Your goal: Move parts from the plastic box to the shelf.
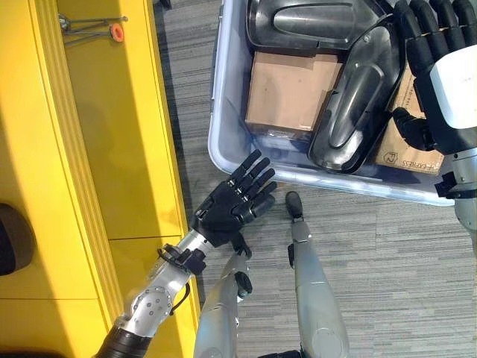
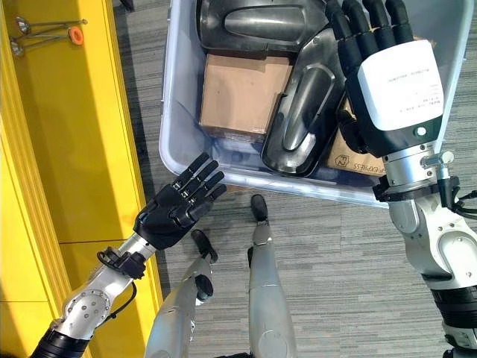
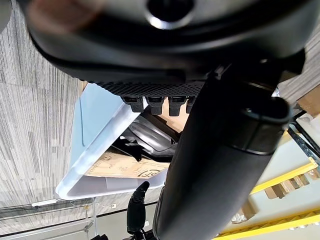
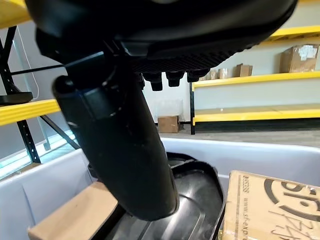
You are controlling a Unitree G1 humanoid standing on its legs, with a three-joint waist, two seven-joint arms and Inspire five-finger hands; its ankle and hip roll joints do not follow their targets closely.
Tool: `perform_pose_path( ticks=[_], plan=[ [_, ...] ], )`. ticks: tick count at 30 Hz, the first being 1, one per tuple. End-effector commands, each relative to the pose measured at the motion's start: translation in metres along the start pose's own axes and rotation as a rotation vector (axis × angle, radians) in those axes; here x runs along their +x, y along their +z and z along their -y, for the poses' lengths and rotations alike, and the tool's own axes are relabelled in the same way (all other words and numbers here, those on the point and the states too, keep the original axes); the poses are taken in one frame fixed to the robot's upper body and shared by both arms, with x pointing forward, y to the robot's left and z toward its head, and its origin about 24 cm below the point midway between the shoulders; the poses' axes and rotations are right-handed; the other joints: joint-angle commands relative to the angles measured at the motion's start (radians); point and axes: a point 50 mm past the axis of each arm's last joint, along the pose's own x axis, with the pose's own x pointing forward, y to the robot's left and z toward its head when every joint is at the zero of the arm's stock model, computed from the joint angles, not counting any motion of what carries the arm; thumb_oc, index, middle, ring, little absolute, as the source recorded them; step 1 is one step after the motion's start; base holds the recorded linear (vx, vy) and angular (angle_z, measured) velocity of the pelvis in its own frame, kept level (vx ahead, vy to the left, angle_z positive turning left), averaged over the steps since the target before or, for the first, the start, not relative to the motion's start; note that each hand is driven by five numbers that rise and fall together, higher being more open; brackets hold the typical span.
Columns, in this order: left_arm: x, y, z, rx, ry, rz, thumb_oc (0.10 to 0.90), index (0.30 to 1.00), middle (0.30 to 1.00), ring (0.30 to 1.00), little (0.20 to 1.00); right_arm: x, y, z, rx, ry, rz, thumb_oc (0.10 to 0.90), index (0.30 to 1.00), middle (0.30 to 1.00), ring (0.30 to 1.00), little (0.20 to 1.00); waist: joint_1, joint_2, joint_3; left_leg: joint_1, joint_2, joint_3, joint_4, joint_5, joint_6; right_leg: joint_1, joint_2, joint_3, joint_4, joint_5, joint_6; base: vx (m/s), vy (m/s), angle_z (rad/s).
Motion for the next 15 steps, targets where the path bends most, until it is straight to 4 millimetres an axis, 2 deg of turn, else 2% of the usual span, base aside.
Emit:
perform_pose_path(
  ticks=[1, 8, 12, 15],
  plan=[
    [-0.002, 0.006, 0.025, 0.023, -0.163, 0.053, 0.9, 1.0, 1.0, 1.0, 1.0, 0.018, 0.002, 0.047, -0.106, -0.199, 0.091, 0.9, 1.0, 1.0, 1.0, 1.0, -0.048, 0.034, -0.014, 0.078, 0.182, -0.071, 0.166, -0.148, -0.101, -0.011, -0.038, 0.02, 0.018, -0.065, 0.058, -0.01, -0.018, 0.03],
    [-0.002, 0.009, 0.025, 0.043, -0.159, 0.06, 0.9, 1.0, 1.0, 1.0, 1.0, 0.019, 0.006, 0.042, -0.123, -0.179, 0.11, 0.9, 1.0, 1.0, 1.0, 1.0, -0.041, 0.043, -0.014, 0.007, 0.181, -0.089, 0.199, -0.144, -0.103, -0.08, -0.036, 0.021, 0.06, -0.076, 0.054, -0.02, -0.034, 0.02],
    [-0.002, 0.009, 0.025, 0.037, -0.162, 0.059, 0.9, 1.0, 1.0, 1.0, 1.0, 0.018, -0.002, 0.044, -0.172, -0.216, 0.035, 0.9, 1.0, 1.0, 1.0, 1.0, -0.044, 0.052, -0.014, -0.019, 0.181, -0.089, 0.202, -0.133, -0.107, -0.118, -0.035, 0.024, 0.078, -0.077, 0.05, -0.02, -0.002, 0.04],
    [-0.004, 0.007, 0.024, 0.034, -0.162, 0.065, 0.9, 1.0, 1.0, 1.0, 1.0, 0.014, -0.016, 0.046, -0.195, -0.224, -0.095, 0.9, 1.0, 1.0, 1.0, 1.0, -0.056, 0.059, -0.014, -0.015, 0.177, -0.083, 0.193, -0.131, -0.105, -0.135, -0.031, 0.034, 0.074, -0.07, 0.049, -0.01, 0.025, -0.02]
  ],
)
